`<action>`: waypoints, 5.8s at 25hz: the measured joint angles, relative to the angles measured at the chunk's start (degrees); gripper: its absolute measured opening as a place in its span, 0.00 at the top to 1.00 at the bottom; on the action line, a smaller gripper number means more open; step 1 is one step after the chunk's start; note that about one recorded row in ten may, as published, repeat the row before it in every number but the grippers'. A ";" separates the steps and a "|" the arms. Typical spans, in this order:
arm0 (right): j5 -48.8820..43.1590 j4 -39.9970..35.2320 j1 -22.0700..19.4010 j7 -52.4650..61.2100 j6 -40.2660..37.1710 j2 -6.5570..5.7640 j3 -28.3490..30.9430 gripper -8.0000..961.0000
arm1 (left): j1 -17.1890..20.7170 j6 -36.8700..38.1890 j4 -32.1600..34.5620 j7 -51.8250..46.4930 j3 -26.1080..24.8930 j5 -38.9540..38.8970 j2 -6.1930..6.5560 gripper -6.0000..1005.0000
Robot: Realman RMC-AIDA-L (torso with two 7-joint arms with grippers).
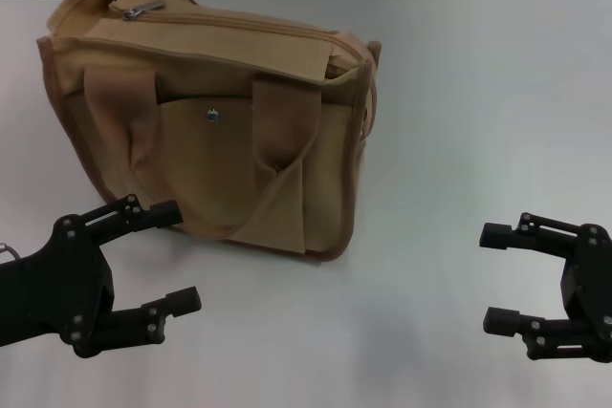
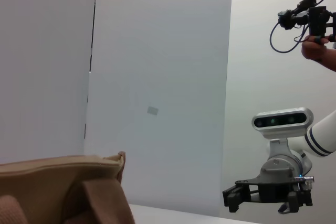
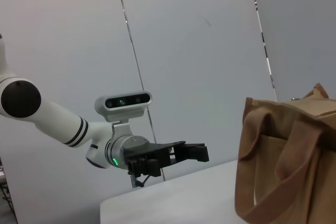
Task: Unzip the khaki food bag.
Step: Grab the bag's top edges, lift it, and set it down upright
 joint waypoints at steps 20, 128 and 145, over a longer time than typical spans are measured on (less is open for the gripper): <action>0.10 0.20 0.02 -0.39 0.03 0.17 0.08 0.13 | 4.38 -7.41 -2.08 9.11 -22.79 0.00 -0.92 0.17; 30.49 13.70 3.21 -0.61 9.65 0.26 14.50 0.13 | -5.04 -9.76 -4.78 12.46 -22.51 -2.87 -5.82 0.80; 30.44 13.34 2.77 -0.61 9.67 0.17 14.50 0.13 | 0.43 -16.06 -4.95 12.03 -22.10 -2.37 -5.61 0.20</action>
